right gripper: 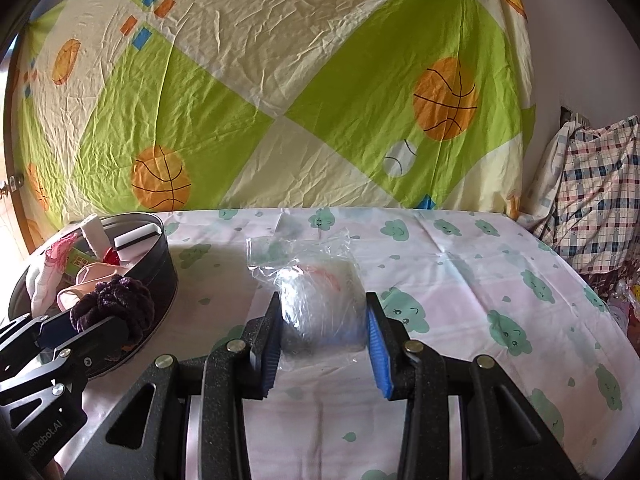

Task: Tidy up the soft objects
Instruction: 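Lift and carry the scrunchie and plastic bag toward the tin with both grippers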

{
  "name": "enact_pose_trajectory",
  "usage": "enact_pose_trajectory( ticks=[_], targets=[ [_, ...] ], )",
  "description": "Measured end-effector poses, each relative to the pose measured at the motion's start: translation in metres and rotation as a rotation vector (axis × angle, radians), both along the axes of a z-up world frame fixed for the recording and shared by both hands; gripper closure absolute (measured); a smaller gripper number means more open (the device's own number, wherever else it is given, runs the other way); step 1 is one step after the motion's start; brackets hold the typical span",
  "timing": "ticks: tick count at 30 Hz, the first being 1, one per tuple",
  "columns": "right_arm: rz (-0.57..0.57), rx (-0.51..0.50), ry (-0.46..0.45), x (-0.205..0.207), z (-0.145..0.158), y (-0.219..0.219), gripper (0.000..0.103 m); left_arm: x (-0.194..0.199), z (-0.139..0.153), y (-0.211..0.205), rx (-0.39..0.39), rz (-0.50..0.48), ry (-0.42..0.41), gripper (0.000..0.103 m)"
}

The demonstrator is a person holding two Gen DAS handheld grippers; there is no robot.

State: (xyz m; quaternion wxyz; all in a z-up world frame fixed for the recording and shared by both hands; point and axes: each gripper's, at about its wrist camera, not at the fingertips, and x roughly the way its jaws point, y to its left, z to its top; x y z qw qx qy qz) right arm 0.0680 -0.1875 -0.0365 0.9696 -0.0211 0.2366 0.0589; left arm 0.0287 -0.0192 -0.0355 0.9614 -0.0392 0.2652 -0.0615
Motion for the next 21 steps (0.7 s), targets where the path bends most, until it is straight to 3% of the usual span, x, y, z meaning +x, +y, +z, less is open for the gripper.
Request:
enact_pose_trajectory(
  ticks=[21],
  targets=[
    [0.029,-0.004,-0.02,-0.011,0.002,0.016,0.062,-0.01,0.004,0.013,-0.004,0.022,-0.024,0.07]
  ],
)
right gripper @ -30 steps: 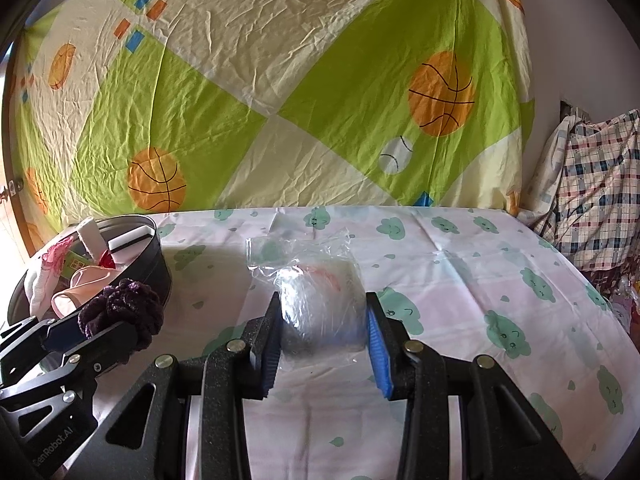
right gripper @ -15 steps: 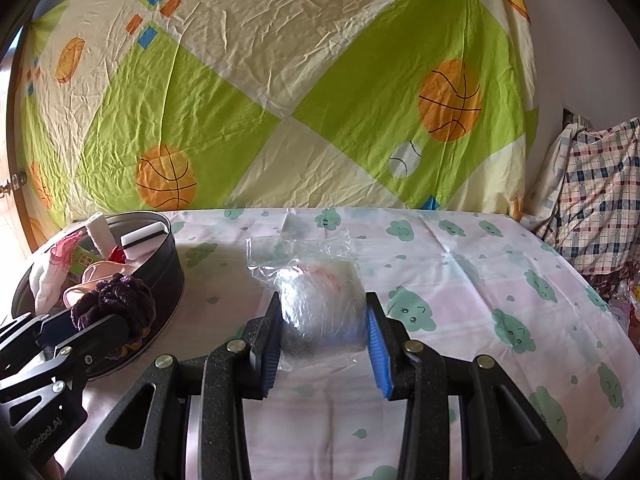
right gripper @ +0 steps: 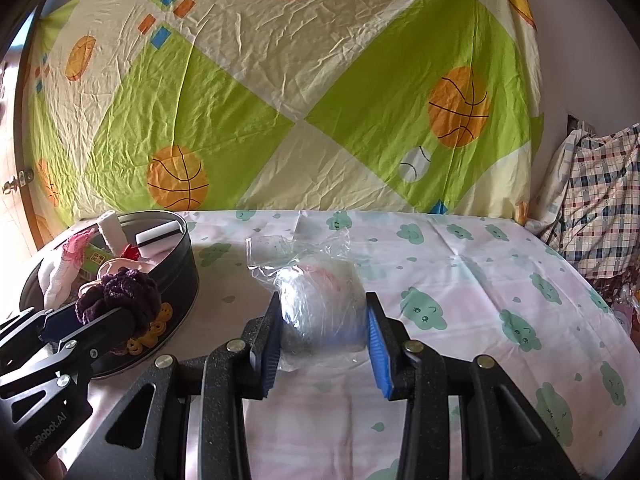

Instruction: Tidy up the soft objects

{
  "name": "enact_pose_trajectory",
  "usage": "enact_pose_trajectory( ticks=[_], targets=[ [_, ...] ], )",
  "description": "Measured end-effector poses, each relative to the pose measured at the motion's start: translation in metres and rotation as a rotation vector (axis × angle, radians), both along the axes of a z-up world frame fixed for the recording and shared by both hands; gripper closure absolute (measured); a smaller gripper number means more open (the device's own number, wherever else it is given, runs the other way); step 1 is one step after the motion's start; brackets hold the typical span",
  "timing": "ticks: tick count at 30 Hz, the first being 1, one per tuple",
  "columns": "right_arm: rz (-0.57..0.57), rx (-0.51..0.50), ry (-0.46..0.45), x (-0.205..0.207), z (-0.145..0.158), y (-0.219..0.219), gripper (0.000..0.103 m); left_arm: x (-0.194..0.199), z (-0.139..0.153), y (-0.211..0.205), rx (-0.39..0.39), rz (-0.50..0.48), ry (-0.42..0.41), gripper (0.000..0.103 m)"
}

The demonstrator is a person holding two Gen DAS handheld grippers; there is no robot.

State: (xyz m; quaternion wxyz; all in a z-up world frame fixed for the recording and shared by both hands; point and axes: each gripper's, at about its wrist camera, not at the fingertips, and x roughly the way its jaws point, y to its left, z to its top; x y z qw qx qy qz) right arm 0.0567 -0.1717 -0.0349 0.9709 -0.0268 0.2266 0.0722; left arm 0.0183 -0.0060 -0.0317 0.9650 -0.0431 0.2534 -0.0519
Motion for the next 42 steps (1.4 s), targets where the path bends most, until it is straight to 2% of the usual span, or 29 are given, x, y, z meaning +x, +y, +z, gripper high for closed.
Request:
enact_pose_trajectory(
  ticks=[18,22,27,31,35,37,39,40,41,42],
  targets=[
    [0.038,-0.006,0.005,-0.003,-0.001,0.013,0.062,-0.007,0.001,0.01,0.002,0.026,-0.003,0.07],
    [0.089,0.028,0.01,-0.001,0.004,0.025,0.062,-0.017,0.015,0.027,-0.003,0.052,-0.037,0.07],
    [0.205,0.034,-0.018,0.01,0.037,0.068,0.062,-0.017,0.044,0.072,0.026,0.164,-0.067,0.07],
    [0.318,0.039,0.037,0.036,0.05,0.118,0.062,0.004,0.045,0.112,0.047,0.215,0.006,0.07],
    [0.396,0.03,0.152,0.063,0.038,0.164,0.061,0.028,0.026,0.143,0.031,0.222,0.136,0.07],
    [0.43,0.016,0.2,0.07,0.028,0.181,0.06,0.034,0.017,0.151,0.009,0.202,0.175,0.07],
    [0.454,-0.011,0.232,0.071,0.02,0.191,0.054,0.034,0.009,0.149,0.033,0.196,0.197,0.066],
    [0.45,-0.022,0.232,0.07,0.017,0.194,0.043,0.032,0.008,0.149,0.04,0.197,0.191,0.064],
    [0.443,-0.026,0.226,0.07,0.016,0.195,0.039,0.031,0.007,0.15,0.04,0.203,0.188,0.061],
    [0.44,-0.027,0.224,0.07,0.015,0.194,0.038,0.03,0.005,0.151,0.034,0.204,0.191,0.054]
  ],
)
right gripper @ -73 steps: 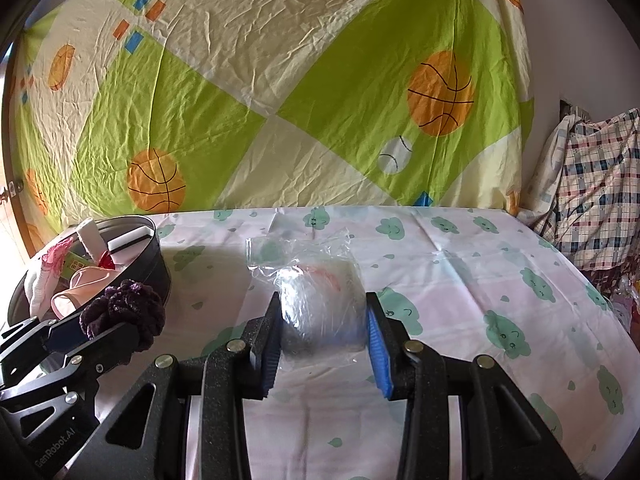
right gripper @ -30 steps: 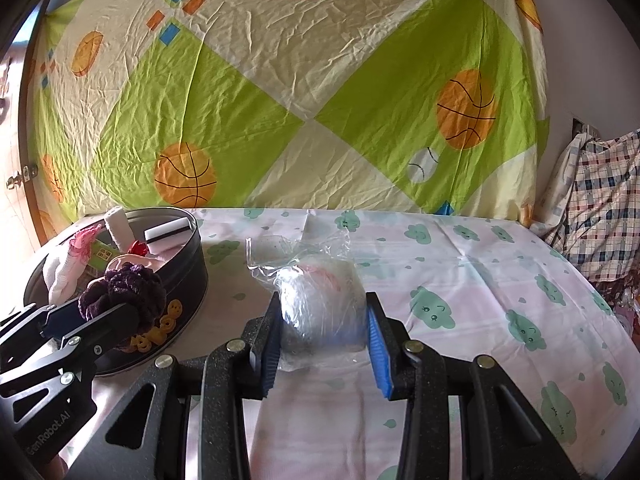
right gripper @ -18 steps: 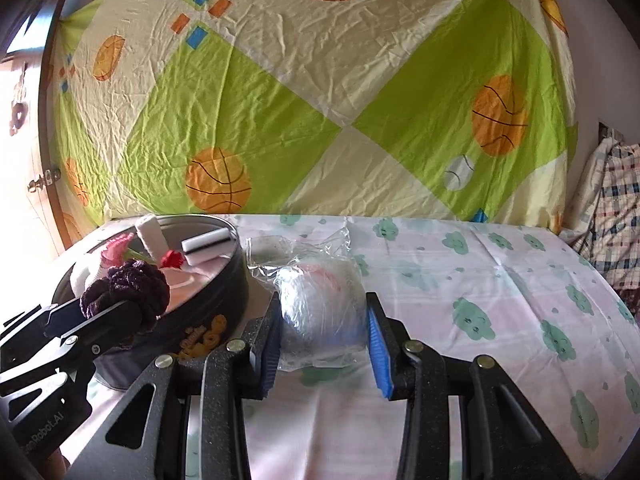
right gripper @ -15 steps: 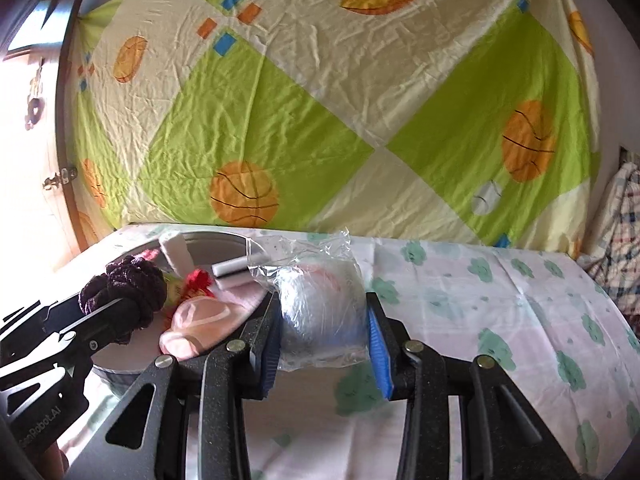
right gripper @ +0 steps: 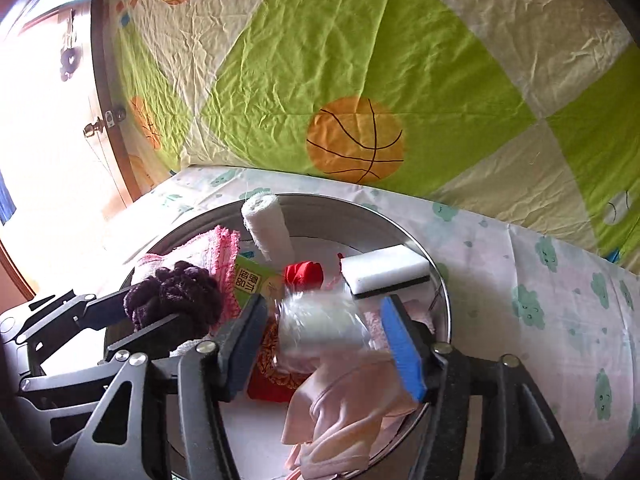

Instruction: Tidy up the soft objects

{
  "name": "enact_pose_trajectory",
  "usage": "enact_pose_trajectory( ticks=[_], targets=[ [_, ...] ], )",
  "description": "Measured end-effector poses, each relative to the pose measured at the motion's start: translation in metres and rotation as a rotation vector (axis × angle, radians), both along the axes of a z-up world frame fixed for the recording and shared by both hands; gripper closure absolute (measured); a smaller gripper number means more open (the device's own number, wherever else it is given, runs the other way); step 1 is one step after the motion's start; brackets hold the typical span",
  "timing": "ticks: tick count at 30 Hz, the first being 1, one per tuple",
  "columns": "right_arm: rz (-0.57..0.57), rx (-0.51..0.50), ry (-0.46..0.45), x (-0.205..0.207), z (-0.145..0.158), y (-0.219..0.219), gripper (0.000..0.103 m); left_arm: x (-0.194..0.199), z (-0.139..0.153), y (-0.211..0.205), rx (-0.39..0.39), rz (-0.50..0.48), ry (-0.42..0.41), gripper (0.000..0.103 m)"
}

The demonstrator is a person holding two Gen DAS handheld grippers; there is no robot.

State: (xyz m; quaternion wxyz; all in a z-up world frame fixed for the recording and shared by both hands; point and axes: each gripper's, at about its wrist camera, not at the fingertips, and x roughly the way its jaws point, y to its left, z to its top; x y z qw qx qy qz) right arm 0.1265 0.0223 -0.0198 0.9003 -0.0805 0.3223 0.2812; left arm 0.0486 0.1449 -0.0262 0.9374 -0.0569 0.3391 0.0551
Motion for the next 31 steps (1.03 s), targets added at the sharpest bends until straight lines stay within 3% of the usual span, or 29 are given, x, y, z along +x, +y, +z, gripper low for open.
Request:
enact_pose_trajectory(
  ticks=[5,7,9,18,31],
  targets=[
    [-0.013,0.041,-0.015,-0.004,0.009,-0.012,0.031,-0.003,0.004,0.005,0.0,0.017,-0.013,0.03],
    [-0.021,0.037,-0.045,-0.008,0.016,-0.014,0.028,-0.007,0.009,0.007,-0.002,0.03,-0.023,0.01],
    [-0.033,0.031,-0.071,-0.011,0.023,-0.014,0.028,-0.011,0.014,0.01,-0.002,0.045,-0.044,0.004],
    [-0.028,0.038,-0.123,-0.026,0.037,-0.013,0.027,-0.02,0.021,0.018,-0.017,0.063,-0.053,0.003],
    [-0.021,0.047,-0.123,-0.035,0.036,-0.018,0.027,-0.025,0.022,0.02,0.006,0.105,-0.058,0.001]
  ],
)
